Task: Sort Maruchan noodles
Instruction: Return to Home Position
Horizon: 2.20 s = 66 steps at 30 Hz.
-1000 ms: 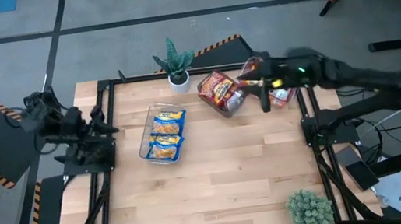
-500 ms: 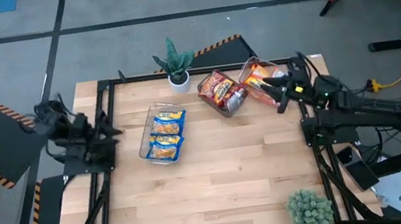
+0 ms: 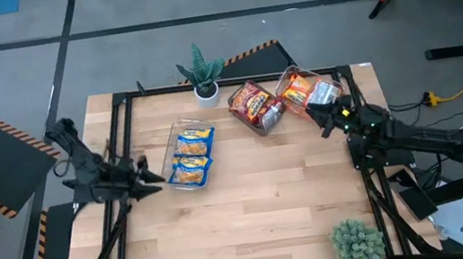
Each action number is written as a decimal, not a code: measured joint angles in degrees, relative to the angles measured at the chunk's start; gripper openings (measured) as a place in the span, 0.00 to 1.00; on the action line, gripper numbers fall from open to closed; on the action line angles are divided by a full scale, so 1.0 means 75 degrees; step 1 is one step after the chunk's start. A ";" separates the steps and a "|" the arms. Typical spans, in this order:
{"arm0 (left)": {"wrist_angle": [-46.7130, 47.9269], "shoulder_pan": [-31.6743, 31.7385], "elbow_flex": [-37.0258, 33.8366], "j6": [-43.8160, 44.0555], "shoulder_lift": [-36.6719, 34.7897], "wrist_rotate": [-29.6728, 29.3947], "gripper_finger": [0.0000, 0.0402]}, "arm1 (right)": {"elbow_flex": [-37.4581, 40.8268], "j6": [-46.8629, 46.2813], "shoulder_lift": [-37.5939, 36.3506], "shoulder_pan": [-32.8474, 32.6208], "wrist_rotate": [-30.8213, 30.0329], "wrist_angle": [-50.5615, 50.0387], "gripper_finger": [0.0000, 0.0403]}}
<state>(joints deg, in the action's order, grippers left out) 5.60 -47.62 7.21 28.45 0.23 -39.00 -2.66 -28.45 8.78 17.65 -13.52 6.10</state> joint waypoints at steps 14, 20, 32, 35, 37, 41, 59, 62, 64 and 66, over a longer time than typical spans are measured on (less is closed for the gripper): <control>-0.1287 0.1057 -0.0904 0.0026 0.0251 0.1415 0.37 | 0.0289 -0.0296 0.0217 0.0000 -0.0059 -0.0366 0.35; -0.1101 0.2952 -0.0904 -0.0330 0.0322 0.3424 0.37 | 0.0289 -0.0274 0.0215 0.0000 -0.0057 -0.0385 0.35; -0.0879 0.6188 -0.0901 -0.1040 0.0370 0.5426 0.37 | 0.0289 0.0498 0.0215 0.0000 -0.0057 -0.0395 0.35; -0.0841 0.6432 -0.0901 -0.1258 0.0370 0.4981 0.37 | 0.0289 0.0757 0.0215 0.0002 -0.0056 -0.0398 0.35; -0.0847 0.6541 -0.0901 -0.1279 0.0370 0.4918 0.37 | 0.0289 0.0903 0.0215 0.0000 -0.0058 -0.0399 0.35; -0.0847 0.6598 -0.0901 -0.1242 0.0370 0.4945 0.37 | 0.0289 0.1088 0.0215 0.0000 -0.0053 -0.0401 0.35; -0.0861 0.6598 -0.0904 -0.1224 0.0370 0.4878 0.37 | 0.0289 0.1061 0.0212 0.0000 -0.0052 -0.0398 0.35; -0.0862 0.6598 -0.0904 -0.1221 0.0370 0.4878 0.37 | 0.0290 0.1061 0.0212 0.0000 -0.0053 -0.0398 0.35; -0.0861 0.6598 -0.0904 -0.1222 0.0370 0.4878 0.37 | 0.0292 0.1059 0.0212 0.0000 -0.0050 -0.0398 0.35; -0.0863 0.6598 -0.0904 -0.1221 0.0370 0.4878 0.37 | 0.0292 0.1058 0.0212 0.0001 -0.0051 -0.0398 0.35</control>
<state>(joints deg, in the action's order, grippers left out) -0.88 1.87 0.43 19.29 3.01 -2.42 -0.47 -20.51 10.37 17.66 -13.90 3.12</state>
